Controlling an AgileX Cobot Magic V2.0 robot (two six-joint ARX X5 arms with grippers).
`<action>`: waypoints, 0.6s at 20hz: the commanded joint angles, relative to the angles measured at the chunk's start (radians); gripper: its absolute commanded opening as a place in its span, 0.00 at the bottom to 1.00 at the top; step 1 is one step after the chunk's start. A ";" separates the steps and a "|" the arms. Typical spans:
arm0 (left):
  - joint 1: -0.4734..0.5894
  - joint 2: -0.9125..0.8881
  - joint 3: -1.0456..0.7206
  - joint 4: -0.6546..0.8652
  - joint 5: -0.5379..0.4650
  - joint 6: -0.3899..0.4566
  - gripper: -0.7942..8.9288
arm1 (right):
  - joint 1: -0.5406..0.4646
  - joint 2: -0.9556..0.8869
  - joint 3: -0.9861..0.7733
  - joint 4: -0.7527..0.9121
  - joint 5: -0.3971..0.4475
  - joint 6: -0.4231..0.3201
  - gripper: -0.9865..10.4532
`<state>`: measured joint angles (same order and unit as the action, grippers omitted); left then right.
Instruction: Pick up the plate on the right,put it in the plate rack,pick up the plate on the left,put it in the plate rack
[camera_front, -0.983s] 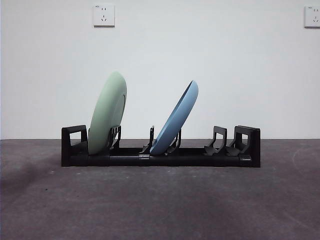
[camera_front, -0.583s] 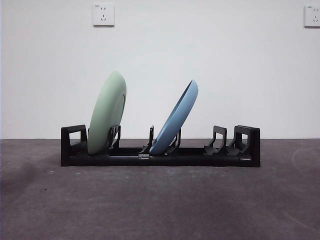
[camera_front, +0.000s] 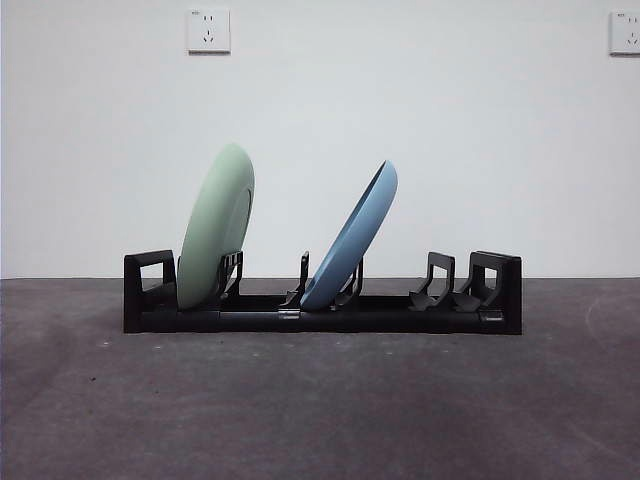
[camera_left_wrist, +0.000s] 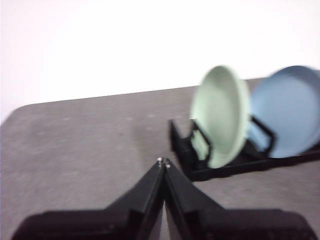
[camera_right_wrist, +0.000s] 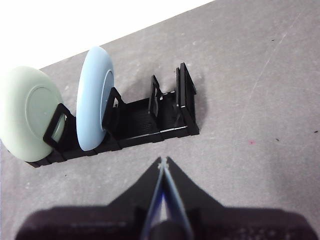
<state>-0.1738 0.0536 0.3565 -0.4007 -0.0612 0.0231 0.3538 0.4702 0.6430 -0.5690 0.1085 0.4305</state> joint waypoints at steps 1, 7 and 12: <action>0.072 -0.051 -0.145 0.101 0.061 0.011 0.08 | 0.002 0.000 -0.005 0.006 0.003 0.006 0.09; 0.130 -0.051 -0.319 0.183 0.114 0.007 0.08 | 0.002 0.001 -0.005 0.003 0.003 0.006 0.09; 0.130 -0.051 -0.348 0.201 0.114 0.007 0.08 | 0.002 0.001 -0.005 0.003 0.003 0.006 0.09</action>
<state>-0.0460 0.0059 0.0246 -0.2001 0.0479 0.0257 0.3538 0.4713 0.6430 -0.5716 0.1085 0.4309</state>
